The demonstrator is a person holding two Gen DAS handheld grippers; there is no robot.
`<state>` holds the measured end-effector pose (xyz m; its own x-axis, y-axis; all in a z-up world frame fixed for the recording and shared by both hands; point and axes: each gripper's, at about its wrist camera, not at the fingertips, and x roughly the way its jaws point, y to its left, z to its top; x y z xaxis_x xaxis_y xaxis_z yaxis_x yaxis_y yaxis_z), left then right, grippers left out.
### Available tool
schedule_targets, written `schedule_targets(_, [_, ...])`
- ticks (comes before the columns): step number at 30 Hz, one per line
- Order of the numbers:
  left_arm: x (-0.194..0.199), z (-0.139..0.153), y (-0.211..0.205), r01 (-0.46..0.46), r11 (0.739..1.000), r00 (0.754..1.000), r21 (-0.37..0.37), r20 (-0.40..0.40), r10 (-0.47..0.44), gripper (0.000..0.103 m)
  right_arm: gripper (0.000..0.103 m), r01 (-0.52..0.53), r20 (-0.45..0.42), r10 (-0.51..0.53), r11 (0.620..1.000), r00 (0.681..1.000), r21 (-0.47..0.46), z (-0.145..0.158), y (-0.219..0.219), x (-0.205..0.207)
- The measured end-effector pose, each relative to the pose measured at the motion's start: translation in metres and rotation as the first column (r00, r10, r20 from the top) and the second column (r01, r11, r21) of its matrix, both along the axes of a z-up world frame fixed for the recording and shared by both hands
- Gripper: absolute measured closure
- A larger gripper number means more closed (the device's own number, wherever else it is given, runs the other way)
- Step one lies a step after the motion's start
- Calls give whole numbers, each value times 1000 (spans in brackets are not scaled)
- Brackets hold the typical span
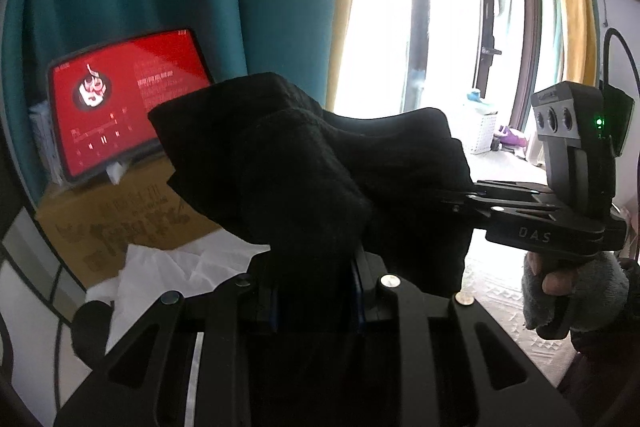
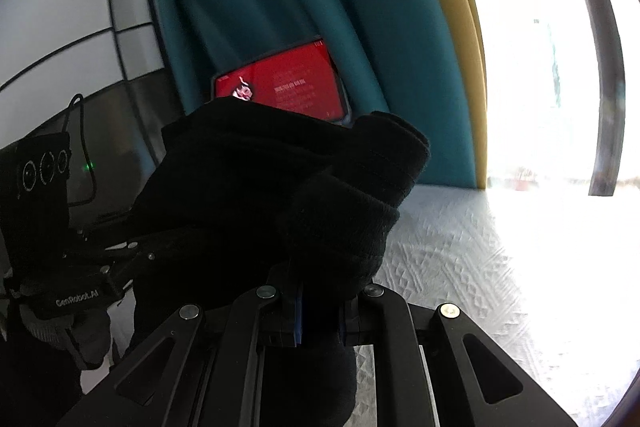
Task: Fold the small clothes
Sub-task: 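Lower the shirt onto the bed beside the white pillow and open both tools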
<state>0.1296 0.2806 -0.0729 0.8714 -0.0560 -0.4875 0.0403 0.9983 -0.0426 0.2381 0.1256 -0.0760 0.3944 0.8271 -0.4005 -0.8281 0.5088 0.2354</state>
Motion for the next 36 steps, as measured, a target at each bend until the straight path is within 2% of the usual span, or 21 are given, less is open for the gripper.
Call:
schedule_targets(5, [16, -18, 11, -32, 999, 997, 1, -72, 32, 78, 91, -5, -49, 3, 999, 999, -37, -21, 18, 20])
schedule_targets(7, [22, -26, 19, -48, 999, 994, -21, -102, 46, 78, 91, -6, -66, 3, 999, 998, -48, -26, 21, 27])
schedule_targets(10, [28, -39, 32, -89, 994, 985, -63, -151, 79, 76, 91, -8, -95, 0, 997, 995, -78, -41, 31, 40])
schedule_targets(16, [30, -51, 47, -176, 983, 963, -54, -216, 160, 75, 91, 1, -161, -30, 984, 986, -177, -77, 54, 66])
schedule_targets(17, [29, -51, 50, -186, 981, 961, -62, -220, 169, 75, 88, 3, -165, -34, 983, 986, -184, -80, 55, 67])
schedule_targets(19, [27, -53, 55, -206, 977, 953, -59, -238, 187, 73, 72, 13, -174, -51, 977, 983, -211, -89, 59, 75])
schedule_targets(21, [27, -61, 60, -221, 974, 943, -51, -268, 200, 72, 63, 5, -210, -54, 974, 976, -228, -99, 63, 85])
schedule_targets(23, [24, -63, 61, -226, 972, 939, -58, -280, 201, 71, 61, -8, -234, -49, 972, 971, -236, -102, 66, 90])
schedule_targets(25, [21, -64, 62, -232, 971, 936, -50, -282, 209, 65, 58, -12, -240, -48, 970, 970, -242, -101, 69, 92])
schedule_targets(28, [16, -65, 62, -239, 970, 933, -43, -289, 217, 63, 58, -6, -250, -56, 971, 967, -241, -102, 68, 95])
schedule_targets(36, [7, -60, 64, -250, 968, 930, 4, -277, 241, 63, 55, 35, -198, -97, 956, 975, -293, -94, 64, 86])
